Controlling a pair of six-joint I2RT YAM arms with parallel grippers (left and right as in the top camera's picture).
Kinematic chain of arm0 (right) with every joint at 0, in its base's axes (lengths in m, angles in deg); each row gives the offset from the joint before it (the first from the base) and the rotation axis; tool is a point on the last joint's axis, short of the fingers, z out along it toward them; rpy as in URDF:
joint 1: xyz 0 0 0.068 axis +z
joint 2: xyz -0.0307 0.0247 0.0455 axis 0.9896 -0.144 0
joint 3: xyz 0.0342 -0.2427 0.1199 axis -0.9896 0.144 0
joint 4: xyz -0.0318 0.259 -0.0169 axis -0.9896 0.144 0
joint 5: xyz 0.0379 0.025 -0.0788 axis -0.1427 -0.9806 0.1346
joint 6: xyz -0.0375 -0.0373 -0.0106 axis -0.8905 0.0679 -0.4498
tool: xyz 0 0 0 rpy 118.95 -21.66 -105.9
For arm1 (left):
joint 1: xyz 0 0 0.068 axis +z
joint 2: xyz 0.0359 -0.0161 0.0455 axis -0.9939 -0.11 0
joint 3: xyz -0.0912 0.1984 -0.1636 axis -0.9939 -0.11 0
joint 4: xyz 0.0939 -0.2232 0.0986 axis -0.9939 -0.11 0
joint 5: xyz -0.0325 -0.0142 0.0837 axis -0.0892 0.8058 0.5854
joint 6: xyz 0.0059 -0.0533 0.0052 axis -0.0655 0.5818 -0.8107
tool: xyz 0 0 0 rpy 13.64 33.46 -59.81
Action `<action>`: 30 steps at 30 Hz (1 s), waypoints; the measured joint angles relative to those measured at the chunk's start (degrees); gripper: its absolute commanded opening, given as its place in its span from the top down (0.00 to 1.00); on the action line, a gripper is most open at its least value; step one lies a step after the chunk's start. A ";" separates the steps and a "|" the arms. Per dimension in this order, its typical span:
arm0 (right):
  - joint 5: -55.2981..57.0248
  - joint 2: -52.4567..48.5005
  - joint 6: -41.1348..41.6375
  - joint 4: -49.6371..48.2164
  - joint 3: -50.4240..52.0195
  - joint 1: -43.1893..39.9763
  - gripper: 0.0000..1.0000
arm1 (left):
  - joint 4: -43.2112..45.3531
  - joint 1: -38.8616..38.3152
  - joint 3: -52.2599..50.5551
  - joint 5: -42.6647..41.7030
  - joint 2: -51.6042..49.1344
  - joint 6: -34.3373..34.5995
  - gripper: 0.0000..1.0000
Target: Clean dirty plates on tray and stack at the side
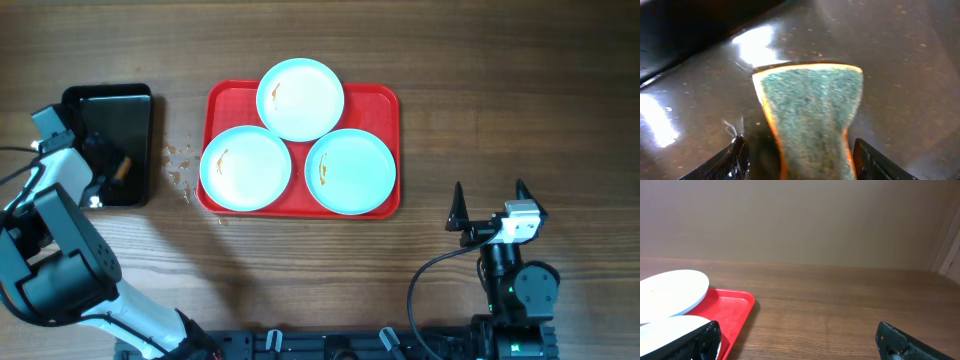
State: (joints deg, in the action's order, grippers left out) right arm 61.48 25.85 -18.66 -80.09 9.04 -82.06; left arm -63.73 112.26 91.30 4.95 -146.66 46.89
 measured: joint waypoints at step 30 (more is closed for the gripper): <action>0.00 0.00 0.00 0.00 0.00 0.00 0.00 | 2.62 -0.02 -1.75 -7.21 13.99 0.20 0.96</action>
State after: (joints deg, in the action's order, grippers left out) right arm 61.48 25.85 -18.66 -80.09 9.04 -82.06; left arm -61.11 112.24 89.55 -2.26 -132.67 47.09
